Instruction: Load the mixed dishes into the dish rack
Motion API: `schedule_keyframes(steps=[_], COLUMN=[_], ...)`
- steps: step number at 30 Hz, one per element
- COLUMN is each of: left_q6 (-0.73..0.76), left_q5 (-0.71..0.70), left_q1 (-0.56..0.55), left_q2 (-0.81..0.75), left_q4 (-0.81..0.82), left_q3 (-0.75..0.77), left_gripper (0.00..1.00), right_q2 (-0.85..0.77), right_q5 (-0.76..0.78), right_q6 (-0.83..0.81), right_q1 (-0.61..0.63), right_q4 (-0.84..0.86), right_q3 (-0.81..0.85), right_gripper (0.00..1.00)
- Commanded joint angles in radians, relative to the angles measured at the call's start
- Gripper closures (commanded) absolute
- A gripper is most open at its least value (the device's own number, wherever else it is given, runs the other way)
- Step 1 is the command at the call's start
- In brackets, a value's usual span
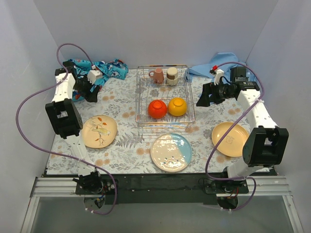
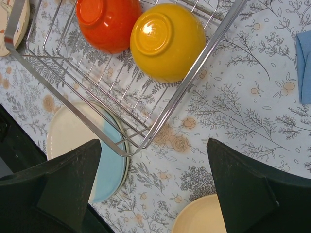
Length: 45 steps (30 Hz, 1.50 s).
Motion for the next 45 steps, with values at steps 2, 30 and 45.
schedule_keyframes(steps=[2,30,45], left_q6=[0.089,0.213,0.143], left_q5=[0.134,0.090,0.174], left_q1=[0.004,-0.051,-0.078], left_q2=[0.027,0.034,-0.457], left_q4=[-0.259,-0.263,-0.028], left_q3=[0.024,-0.235,-0.495], left_gripper=[0.27,1.00,1.00], right_q2=[0.026,0.029,0.322], right_q5=[-0.016,-0.078,-0.271], right_q6=[0.004,-0.030,-0.076], right_q1=[-0.002,0.002,0.396], right_q4=[0.014,0.000,0.067], right_q3=[0.050,0.076,0.469], right_gripper=[0.02,0.03,0.02])
